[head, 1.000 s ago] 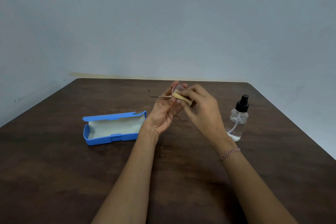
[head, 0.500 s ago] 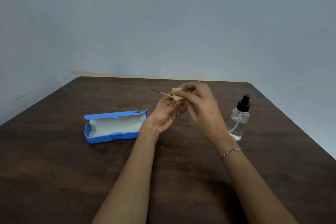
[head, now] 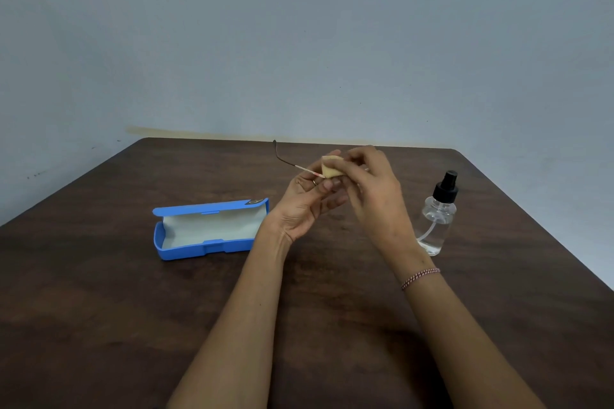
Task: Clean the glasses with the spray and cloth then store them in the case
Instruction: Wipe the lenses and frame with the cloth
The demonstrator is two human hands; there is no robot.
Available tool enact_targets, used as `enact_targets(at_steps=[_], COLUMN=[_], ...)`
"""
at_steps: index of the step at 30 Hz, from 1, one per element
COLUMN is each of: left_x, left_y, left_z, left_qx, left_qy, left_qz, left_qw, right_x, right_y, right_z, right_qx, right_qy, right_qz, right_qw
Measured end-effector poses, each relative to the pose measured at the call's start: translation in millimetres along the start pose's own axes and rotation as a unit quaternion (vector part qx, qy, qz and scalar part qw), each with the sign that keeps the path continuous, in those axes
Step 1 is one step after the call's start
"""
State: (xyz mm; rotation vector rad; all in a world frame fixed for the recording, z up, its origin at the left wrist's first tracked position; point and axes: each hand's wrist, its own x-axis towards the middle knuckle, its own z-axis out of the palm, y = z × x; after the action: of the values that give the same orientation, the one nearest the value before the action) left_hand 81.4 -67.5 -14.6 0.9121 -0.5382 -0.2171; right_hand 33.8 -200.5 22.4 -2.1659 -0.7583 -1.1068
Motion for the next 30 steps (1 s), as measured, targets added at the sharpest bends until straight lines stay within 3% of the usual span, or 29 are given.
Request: enact_targets(at_steps=[6,15,23,30], left_x=[1.0,-1.1,-2.2,-1.5], left_y=[-1.2,7.5,5.0,6.1], left_z=[3.1,4.0,10.1,5.0], left_qx=[-0.013,-0.052,-0.049,-0.076], left_qy=[0.017,0.03,0.008,0.027], left_qz=[0.007,0.074,0.038,0.065], left_qw=[1.0,0.995,0.998,0.995], right_x=[-0.1,-0.5,-0.2,-0.6], right_y=[2.6,5.7,8.2,4.6], right_z=[-1.5,-0.4,0.5,-0.8], right_qx=[0.004,0.075,0.005,0.065], right_qy=[0.026,-0.04,0.028,-0.042], right_qz=[0.057,-0.025,-0.002,-0.041], right_qw=[0.998,0.996,1.0,0.996])
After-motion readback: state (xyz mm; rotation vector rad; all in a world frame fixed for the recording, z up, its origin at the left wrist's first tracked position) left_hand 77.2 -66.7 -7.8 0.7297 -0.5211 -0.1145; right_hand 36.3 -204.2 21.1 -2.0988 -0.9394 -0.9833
